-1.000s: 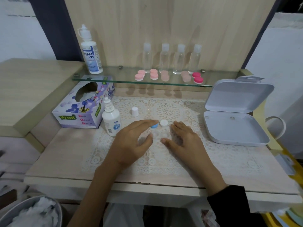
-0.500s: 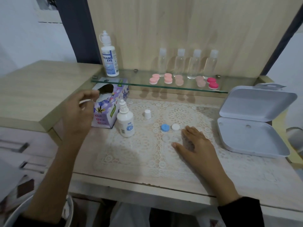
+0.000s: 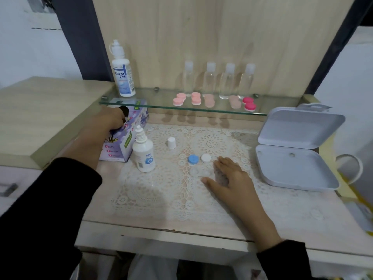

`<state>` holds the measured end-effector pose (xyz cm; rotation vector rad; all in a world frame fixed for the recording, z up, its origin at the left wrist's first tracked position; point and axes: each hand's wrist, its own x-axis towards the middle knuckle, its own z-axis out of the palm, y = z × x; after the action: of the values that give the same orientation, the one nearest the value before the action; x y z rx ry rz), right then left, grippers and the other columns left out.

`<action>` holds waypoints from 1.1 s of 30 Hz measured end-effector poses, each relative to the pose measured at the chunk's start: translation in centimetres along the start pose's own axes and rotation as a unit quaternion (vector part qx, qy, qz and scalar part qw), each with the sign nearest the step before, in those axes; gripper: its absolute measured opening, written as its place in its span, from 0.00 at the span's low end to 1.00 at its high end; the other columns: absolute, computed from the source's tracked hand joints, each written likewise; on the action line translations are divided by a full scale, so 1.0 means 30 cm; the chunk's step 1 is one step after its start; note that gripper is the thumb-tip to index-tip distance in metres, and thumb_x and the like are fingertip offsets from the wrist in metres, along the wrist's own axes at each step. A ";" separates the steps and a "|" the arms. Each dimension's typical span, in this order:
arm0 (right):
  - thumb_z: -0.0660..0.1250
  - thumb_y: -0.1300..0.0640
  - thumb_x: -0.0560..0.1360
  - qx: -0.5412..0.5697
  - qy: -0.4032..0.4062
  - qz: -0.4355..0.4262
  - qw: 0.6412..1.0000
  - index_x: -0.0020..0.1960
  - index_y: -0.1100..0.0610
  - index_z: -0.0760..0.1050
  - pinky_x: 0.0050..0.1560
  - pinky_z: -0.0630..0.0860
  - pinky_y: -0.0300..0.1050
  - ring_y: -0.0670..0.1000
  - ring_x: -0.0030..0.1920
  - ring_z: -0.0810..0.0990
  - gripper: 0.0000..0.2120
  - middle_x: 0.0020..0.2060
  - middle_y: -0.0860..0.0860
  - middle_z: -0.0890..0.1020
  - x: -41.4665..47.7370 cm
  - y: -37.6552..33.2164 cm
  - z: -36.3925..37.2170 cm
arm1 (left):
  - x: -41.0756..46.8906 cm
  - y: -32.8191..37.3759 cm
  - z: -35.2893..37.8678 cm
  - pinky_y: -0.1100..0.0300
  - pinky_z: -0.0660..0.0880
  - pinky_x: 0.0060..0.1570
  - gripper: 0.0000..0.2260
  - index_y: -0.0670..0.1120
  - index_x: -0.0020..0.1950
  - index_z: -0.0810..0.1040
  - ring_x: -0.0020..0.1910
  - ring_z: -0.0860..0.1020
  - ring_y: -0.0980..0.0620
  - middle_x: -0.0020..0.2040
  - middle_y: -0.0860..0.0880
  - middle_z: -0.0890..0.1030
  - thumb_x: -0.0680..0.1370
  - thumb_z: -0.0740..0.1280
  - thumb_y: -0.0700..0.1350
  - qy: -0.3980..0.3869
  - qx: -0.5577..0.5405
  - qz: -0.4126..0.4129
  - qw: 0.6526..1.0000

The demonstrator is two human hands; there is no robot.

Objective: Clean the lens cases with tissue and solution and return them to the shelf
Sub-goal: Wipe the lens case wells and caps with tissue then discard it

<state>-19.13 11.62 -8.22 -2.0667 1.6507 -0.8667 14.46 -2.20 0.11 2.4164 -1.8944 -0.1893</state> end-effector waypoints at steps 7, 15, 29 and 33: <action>0.69 0.42 0.73 0.000 -0.002 -0.002 1.000 0.72 0.56 0.69 0.76 0.53 0.44 0.46 0.76 0.58 0.32 0.74 0.48 0.65 0.003 0.007 0.005 | 0.021 -0.016 0.019 0.52 0.73 0.49 0.12 0.39 0.56 0.79 0.46 0.74 0.42 0.55 0.36 0.77 0.75 0.63 0.32 0.027 0.010 0.017 0.999; 0.68 0.42 0.74 -0.005 -0.004 -0.006 1.000 0.74 0.56 0.66 0.75 0.49 0.39 0.45 0.76 0.56 0.33 0.75 0.48 0.64 0.000 0.008 0.003 | -0.003 -0.015 0.026 0.52 0.74 0.49 0.08 0.42 0.50 0.79 0.42 0.73 0.44 0.48 0.40 0.77 0.75 0.64 0.34 0.097 0.055 0.050 0.993; 0.51 0.35 0.72 -0.080 -0.045 -0.023 0.996 0.79 0.56 0.53 0.75 0.39 0.39 0.46 0.77 0.50 0.40 0.78 0.49 0.56 0.000 0.006 0.002 | -0.042 -0.039 0.071 0.47 0.73 0.44 0.09 0.37 0.52 0.77 0.44 0.76 0.34 0.43 0.32 0.80 0.78 0.61 0.41 0.276 -0.018 0.082 0.958; 0.52 0.35 0.72 -0.083 -0.047 -0.020 0.995 0.78 0.56 0.54 0.75 0.40 0.39 0.46 0.77 0.50 0.40 0.78 0.49 0.56 0.002 0.007 0.002 | -0.083 -0.010 0.055 0.47 0.71 0.43 0.10 0.38 0.50 0.78 0.44 0.75 0.34 0.43 0.33 0.79 0.77 0.61 0.43 0.338 -0.043 0.059 0.938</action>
<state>-19.22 11.50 -8.38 -2.2218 1.6859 -0.6523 13.94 0.34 -1.41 1.9340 -1.6395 0.4908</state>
